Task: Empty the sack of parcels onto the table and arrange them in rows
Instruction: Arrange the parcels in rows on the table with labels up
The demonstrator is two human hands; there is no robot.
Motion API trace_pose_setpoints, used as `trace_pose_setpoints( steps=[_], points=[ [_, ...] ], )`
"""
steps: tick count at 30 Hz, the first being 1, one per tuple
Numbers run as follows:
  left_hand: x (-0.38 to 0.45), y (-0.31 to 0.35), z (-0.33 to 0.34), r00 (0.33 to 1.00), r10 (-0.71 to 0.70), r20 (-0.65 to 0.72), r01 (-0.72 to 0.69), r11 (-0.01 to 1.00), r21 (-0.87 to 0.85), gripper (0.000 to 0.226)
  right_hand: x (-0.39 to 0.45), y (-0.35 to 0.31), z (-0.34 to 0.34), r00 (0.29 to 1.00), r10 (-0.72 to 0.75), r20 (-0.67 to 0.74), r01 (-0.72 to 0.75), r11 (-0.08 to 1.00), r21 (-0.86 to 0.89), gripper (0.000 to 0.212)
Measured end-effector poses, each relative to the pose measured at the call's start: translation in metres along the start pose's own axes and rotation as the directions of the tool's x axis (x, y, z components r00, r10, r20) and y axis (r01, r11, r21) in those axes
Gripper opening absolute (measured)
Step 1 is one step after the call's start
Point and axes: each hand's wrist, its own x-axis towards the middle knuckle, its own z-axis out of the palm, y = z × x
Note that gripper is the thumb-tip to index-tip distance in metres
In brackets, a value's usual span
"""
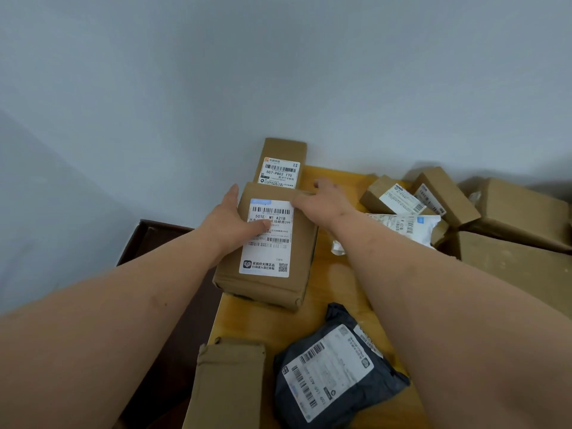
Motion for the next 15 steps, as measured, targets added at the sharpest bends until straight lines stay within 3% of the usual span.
trace_pose_setpoints(
  steps=[4,7,10,12,15],
  points=[
    [-0.016,-0.008,-0.011,0.993,-0.113,0.019,0.114,0.991,-0.065,0.102,-0.025,0.012,-0.008,0.996,0.074,0.04,-0.075,0.997,0.034,0.091],
    [-0.04,-0.019,-0.025,0.961,-0.263,0.091,0.27,0.959,-0.085,0.105,-0.046,0.018,-0.009,0.99,0.132,0.055,-0.135,0.989,0.059,0.079],
    [-0.07,-0.031,-0.039,0.864,-0.418,0.282,0.44,0.898,-0.016,0.11,-0.064,0.02,-0.01,0.971,0.215,0.105,-0.221,0.974,0.056,0.051],
    [-0.088,-0.039,-0.045,0.782,-0.465,0.415,0.486,0.872,0.061,0.106,-0.076,0.021,-0.012,0.934,0.29,0.21,-0.288,0.957,-0.041,0.057],
    [-0.107,-0.052,-0.047,0.688,-0.526,0.5,0.497,0.844,0.203,0.118,-0.099,0.02,-0.014,0.795,0.409,0.448,-0.309,0.908,-0.282,0.065]
  ],
)
